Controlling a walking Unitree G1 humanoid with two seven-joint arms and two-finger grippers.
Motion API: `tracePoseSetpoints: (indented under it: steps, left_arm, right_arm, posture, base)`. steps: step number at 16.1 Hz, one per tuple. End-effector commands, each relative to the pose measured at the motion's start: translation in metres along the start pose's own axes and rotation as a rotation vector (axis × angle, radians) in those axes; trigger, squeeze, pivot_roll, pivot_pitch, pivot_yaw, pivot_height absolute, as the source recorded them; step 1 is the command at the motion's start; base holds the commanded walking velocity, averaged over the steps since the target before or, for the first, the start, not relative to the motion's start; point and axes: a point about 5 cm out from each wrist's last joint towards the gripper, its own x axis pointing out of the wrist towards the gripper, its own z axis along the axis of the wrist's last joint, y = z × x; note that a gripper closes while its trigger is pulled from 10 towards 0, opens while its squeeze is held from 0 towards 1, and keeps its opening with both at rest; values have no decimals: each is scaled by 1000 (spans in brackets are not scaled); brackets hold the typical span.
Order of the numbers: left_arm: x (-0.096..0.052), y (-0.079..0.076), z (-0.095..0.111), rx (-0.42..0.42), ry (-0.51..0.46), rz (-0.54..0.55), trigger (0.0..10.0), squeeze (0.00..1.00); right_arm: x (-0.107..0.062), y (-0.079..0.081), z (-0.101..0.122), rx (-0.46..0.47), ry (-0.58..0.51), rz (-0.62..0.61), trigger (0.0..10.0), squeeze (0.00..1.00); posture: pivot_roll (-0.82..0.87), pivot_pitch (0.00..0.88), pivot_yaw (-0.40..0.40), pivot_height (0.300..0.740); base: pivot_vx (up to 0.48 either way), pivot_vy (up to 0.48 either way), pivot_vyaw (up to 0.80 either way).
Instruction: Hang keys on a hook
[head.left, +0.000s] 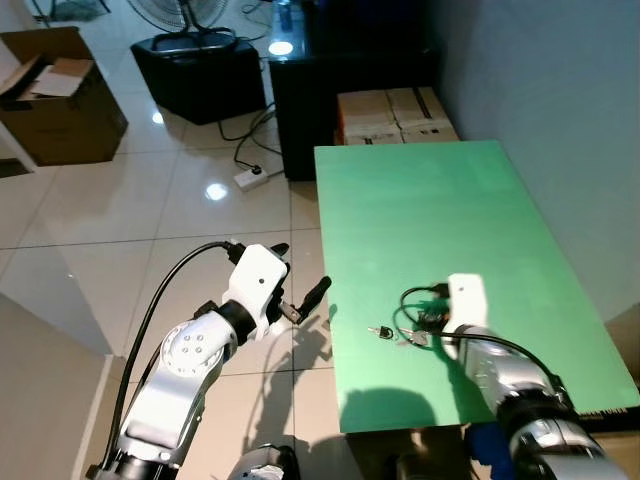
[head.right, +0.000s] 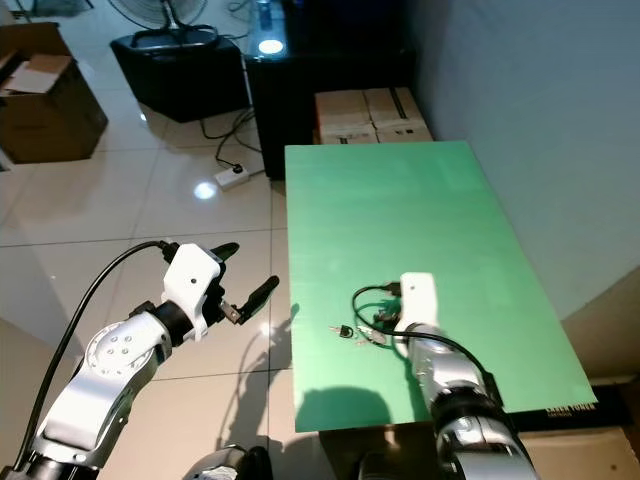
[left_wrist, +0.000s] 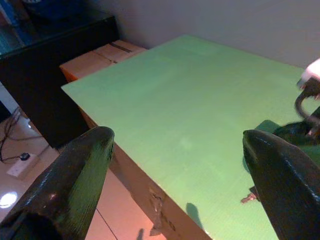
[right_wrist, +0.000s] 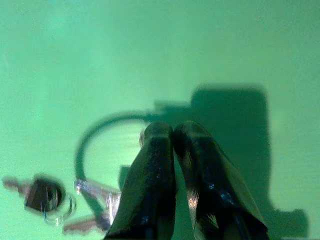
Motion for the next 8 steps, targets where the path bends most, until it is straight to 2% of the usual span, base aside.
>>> tracePoseSetpoints:
  steps: [1, 4, 5, 8]
  left_arm:
    - [2, 2, 0, 13, -1, 8, 10000, 0]
    - [5, 0, 0, 11, -6, 10, 10000, 0]
    - [6, 0, 0, 13, -8, 10, 10000, 0]
    - [8, 4, 1, 24, -12, 17, 10000, 0]
  right_arm:
    - [-6, -6, 8, 17, -69, -31, 0, 0]
    - [-22, -14, 23, 16, -233, -102, 0, 0]
    - [-26, -15, 24, 17, -257, -110, 0, 0]
    - [-30, -14, 21, 30, -238, -106, 0, 0]
  posture:
    - [-107, 39, 69, 740]
    - [-115, 37, 69, 740]
    - [-113, 42, 68, 740]
    - [-108, 46, 66, 740]
  base:
    - [0, 0, 0]
    - [0, 0, 0]
    - [0, 0, 0]
    - [0, 0, 0]
